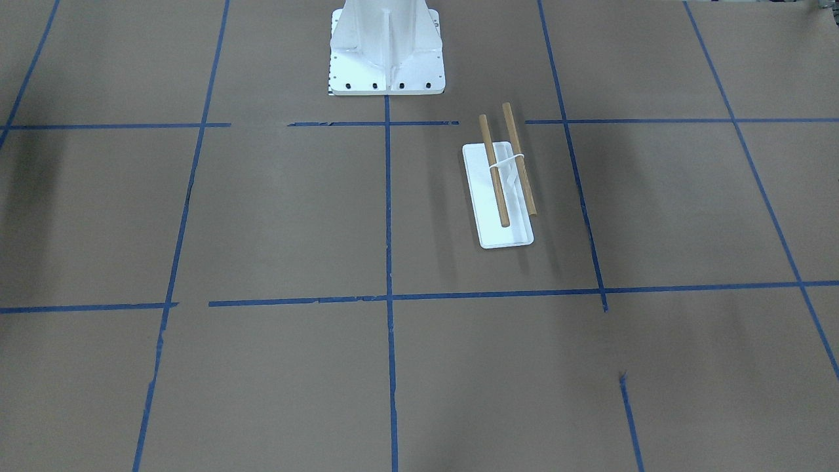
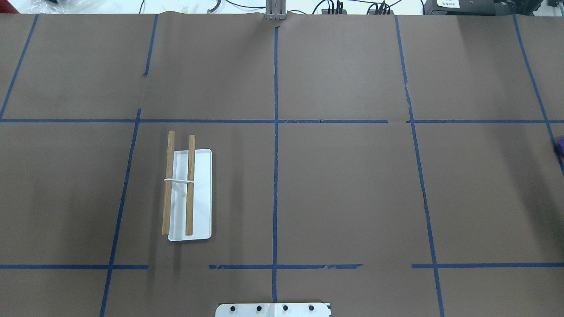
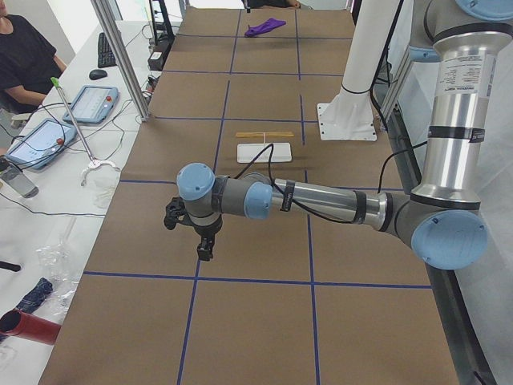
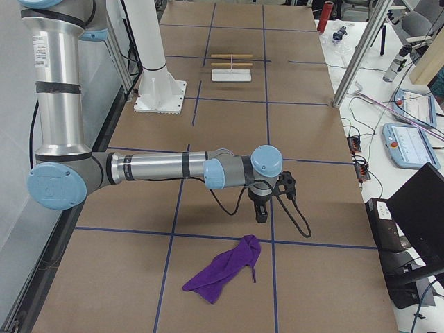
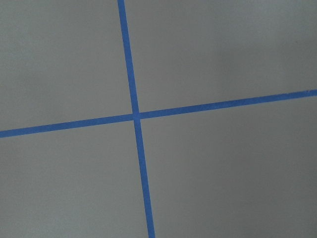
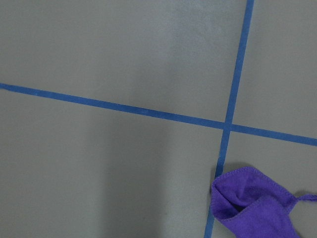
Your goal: Hang towel on rack
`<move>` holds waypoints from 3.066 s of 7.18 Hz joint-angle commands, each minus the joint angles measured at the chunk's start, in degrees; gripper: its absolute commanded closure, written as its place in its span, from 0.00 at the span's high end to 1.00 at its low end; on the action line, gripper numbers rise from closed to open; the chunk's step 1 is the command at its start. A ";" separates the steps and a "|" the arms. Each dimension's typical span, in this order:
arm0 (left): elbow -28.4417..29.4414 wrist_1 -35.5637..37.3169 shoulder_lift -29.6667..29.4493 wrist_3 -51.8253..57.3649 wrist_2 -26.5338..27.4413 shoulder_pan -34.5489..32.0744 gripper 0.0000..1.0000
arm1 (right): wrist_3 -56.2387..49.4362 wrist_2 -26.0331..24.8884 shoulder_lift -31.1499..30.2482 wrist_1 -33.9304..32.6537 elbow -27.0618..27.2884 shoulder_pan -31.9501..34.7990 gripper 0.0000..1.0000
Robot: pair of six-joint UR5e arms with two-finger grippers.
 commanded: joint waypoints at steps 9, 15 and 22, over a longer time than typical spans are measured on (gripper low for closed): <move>-1.95 -3.05 -1.02 -0.24 -7.00 0.63 1.00 | 4.24 -2.38 -0.42 0.89 0.04 -3.72 1.00; -1.15 -4.97 -1.46 -0.15 -6.92 0.63 1.00 | 5.39 -11.96 0.02 13.49 -11.26 -12.36 0.96; -1.68 -5.16 -1.38 -0.15 -8.57 0.63 1.00 | 6.00 -11.97 0.81 22.34 -20.09 -12.53 0.00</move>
